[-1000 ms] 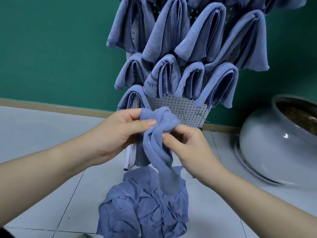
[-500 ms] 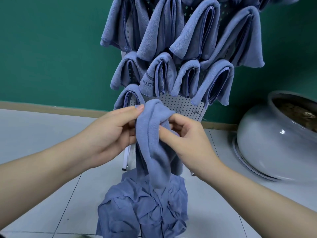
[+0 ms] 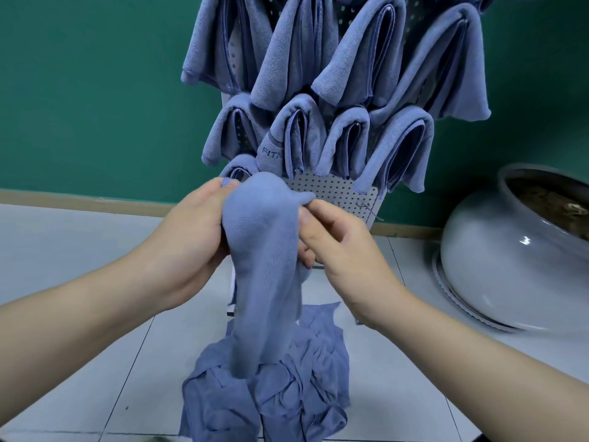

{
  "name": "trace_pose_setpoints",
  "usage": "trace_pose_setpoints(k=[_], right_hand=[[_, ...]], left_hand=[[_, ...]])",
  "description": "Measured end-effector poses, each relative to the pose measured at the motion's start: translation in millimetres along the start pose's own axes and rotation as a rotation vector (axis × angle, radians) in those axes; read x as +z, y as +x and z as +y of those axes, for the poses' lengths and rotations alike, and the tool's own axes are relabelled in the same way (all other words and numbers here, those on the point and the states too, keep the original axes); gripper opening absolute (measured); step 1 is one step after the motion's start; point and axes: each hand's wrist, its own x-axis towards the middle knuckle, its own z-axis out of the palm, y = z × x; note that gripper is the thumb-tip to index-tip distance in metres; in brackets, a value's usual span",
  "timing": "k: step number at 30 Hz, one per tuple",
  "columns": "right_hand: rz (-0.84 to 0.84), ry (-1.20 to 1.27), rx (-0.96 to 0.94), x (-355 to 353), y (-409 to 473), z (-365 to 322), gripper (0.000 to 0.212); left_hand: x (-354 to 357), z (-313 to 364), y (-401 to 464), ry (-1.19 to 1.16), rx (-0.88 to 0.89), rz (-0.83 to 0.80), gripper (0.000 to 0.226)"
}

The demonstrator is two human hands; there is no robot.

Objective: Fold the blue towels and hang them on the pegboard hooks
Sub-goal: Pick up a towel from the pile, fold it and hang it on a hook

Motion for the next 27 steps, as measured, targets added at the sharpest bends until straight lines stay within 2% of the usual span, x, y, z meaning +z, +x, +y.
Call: trace_pose_setpoints(k=[3, 5, 7, 8, 9, 10, 14, 17, 19, 22, 25, 27], right_hand=[[-0.044, 0.121, 0.050, -0.1, 1.0, 0.9, 0.048], [-0.076, 0.229, 0.057, -1.3, -0.3, 2.3, 0.036], [-0.105, 0.293, 0.056, -1.3, 0.3, 3.7, 0.016], [-0.099, 0.308, 0.059, -0.9, 0.4, 3.2, 0.015], [-0.086, 0.308, 0.062, 0.4, 0.2, 2.3, 0.024], [-0.076, 0.305, 0.072, 2.8, 0.5, 0.2, 0.032], [-0.020, 0.291, 0.100, 5.8, -1.7, 0.3, 0.027], [0.128, 0.236, 0.122, 7.2, 0.5, 0.5, 0.042], [0.219, 0.176, 0.117, 9.1, 3.5, -1.2, 0.055], [0.279, 0.158, 0.117, 5.1, 6.2, 1.7, 0.051], [0.242, 0.184, 0.158, 2.1, 7.0, 2.8, 0.051], [0.173, 0.217, 0.208, 2.1, 7.1, 3.2, 0.031]], left_hand=[[0.5, 4.8, 0.3, -0.008, 0.009, 0.116, 0.046], [-0.3, 9.8, -0.4, 0.023, 0.019, 0.059, 0.055], [-2.5, 12.2, 0.0, 0.072, 0.037, -0.055, 0.049], [-4.7, 12.2, 1.4, 0.121, 0.036, -0.093, 0.062], [-8.1, 9.8, 4.0, 0.164, 0.036, -0.112, 0.081], [-9.2, 7.4, 4.4, 0.178, 0.047, -0.120, 0.082], [-5.4, 1.2, 0.6, 0.253, 0.078, -0.132, 0.047], [-4.9, 1.2, -2.2, 0.309, 0.117, -0.138, 0.066], [-3.5, 0.2, -2.4, 0.326, 0.136, -0.101, 0.068], [-2.9, -3.0, -1.1, 0.299, 0.137, -0.028, 0.053], [-5.8, -6.6, 4.4, 0.245, 0.135, 0.020, 0.039], [-5.9, -8.3, 7.1, 0.190, 0.120, 0.018, 0.039]])
